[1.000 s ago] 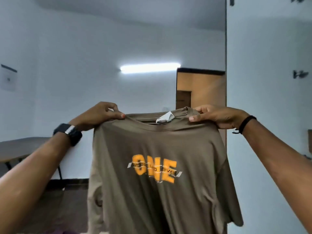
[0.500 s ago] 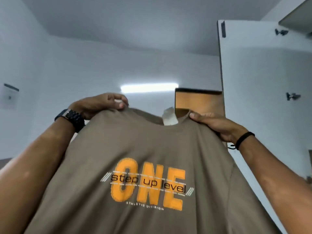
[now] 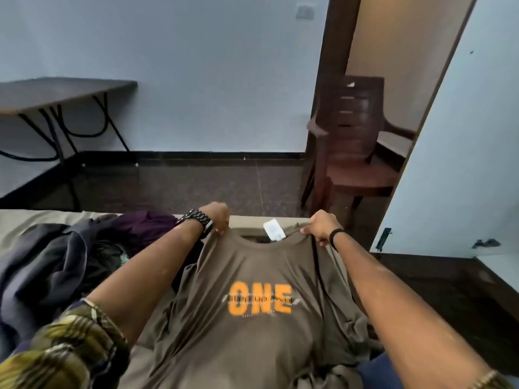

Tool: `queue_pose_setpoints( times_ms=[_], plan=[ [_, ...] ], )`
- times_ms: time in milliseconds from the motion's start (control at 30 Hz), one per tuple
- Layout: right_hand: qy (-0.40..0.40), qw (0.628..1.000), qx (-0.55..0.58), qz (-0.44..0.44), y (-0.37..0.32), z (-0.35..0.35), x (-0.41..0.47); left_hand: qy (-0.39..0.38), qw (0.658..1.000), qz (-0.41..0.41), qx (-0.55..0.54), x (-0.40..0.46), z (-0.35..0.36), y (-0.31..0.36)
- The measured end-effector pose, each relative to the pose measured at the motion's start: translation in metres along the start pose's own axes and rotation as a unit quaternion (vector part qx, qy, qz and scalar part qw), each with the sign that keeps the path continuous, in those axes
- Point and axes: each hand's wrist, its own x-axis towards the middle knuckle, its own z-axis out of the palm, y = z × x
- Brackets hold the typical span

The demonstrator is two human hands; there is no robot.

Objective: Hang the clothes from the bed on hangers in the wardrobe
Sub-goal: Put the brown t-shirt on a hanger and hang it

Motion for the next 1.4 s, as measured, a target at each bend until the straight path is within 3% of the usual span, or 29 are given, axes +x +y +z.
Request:
queue_pose_setpoints(
  times_ms=[67, 133, 233, 300, 367, 467, 533, 600, 767, 967, 1100, 1200, 1300, 1400],
  plan=[
    [0.017, 0.989, 0.145, 0.025, 0.001, 0.011, 0.015, 0.153, 0.988, -0.027, -0.016, 0.012, 0.002, -0.002],
    [0.058, 0.969, 0.238, 0.019, -0.004, 0.014, 0.033, 0.269, 0.955, -0.044, -0.117, 0.024, -0.002, -0.002],
    [0.083, 0.973, 0.217, -0.013, -0.007, 0.024, 0.053, 0.349, 0.903, -0.022, -0.249, 0.037, 0.004, -0.003],
    [0.02, 0.983, 0.18, -0.027, -0.005, 0.042, 0.05, 0.319, 0.911, 0.013, -0.26, 0.043, 0.027, -0.001],
    [-0.058, 0.989, 0.127, -0.053, 0.005, 0.069, 0.043, 0.218, 0.948, 0.05, -0.225, 0.044, 0.067, 0.0],
    [-0.107, 0.987, -0.08, -0.092, 0.029, 0.114, 0.031, 0.074, 0.994, 0.05, -0.055, 0.037, 0.144, -0.003],
    [-0.085, 0.973, -0.19, -0.096, 0.041, 0.136, 0.019, 0.086, 0.996, 0.013, -0.019, 0.026, 0.178, -0.003],
    [-0.031, 0.969, -0.219, -0.11, 0.042, 0.148, 0.007, 0.125, 0.992, 0.008, -0.029, 0.015, 0.192, 0.001],
    [-0.009, 0.972, -0.21, -0.104, 0.031, 0.163, -0.033, 0.122, 0.989, 0.043, -0.069, -0.027, 0.195, 0.003],
    [-0.014, 0.966, -0.179, -0.183, 0.015, 0.205, -0.094, 0.196, 0.958, 0.054, -0.2, -0.116, 0.204, -0.022],
    [-0.057, 0.949, -0.119, -0.288, -0.012, 0.237, -0.142, 0.245, 0.944, -0.037, -0.217, -0.197, 0.223, -0.046],
    [-0.142, 0.915, -0.068, -0.372, -0.04, 0.264, -0.179, 0.304, 0.928, -0.12, -0.179, -0.255, 0.242, -0.07],
    [-0.216, 0.877, -0.055, -0.426, -0.073, 0.295, -0.212, 0.412, 0.863, -0.238, -0.172, -0.308, 0.258, -0.096],
    [-0.277, 0.847, -0.066, -0.449, -0.101, 0.323, -0.242, 0.452, 0.802, -0.349, -0.174, -0.341, 0.271, -0.122]
  ],
)
